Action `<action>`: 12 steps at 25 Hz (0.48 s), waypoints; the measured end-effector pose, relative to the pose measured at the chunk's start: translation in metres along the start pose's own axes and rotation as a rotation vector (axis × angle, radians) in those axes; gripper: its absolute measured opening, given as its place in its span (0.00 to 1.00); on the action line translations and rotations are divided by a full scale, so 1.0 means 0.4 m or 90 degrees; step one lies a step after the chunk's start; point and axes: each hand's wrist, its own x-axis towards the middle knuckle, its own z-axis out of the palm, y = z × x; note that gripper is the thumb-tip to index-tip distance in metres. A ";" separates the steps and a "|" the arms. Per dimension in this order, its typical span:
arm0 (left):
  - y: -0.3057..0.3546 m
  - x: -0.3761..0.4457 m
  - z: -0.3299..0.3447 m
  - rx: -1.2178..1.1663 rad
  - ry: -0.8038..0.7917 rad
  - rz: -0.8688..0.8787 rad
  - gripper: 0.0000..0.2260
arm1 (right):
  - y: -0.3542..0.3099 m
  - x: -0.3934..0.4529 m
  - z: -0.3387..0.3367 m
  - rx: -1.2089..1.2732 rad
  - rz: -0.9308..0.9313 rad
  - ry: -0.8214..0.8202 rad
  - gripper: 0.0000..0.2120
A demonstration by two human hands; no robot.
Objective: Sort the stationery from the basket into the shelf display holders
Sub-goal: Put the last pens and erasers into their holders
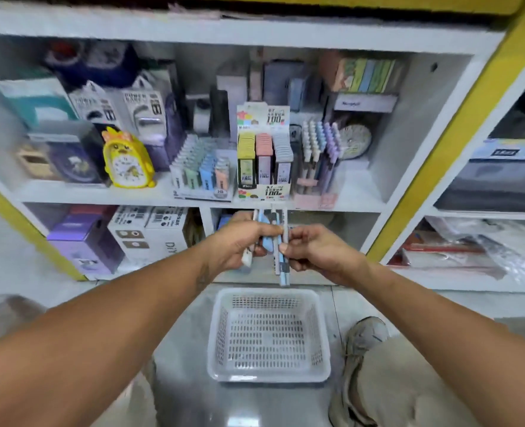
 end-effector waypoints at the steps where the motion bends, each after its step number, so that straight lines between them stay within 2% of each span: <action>1: 0.045 -0.021 0.006 0.006 0.029 0.041 0.06 | -0.046 -0.010 -0.005 -0.009 -0.018 -0.003 0.07; 4: 0.157 -0.061 0.025 0.014 0.106 0.131 0.08 | -0.168 -0.029 -0.014 -0.077 -0.085 0.019 0.06; 7: 0.241 -0.075 0.032 -0.016 0.172 0.153 0.09 | -0.259 -0.045 -0.041 -0.175 -0.144 0.097 0.09; 12: 0.308 -0.066 0.034 -0.062 0.155 0.139 0.08 | -0.377 -0.066 -0.152 -0.307 -0.219 0.262 0.04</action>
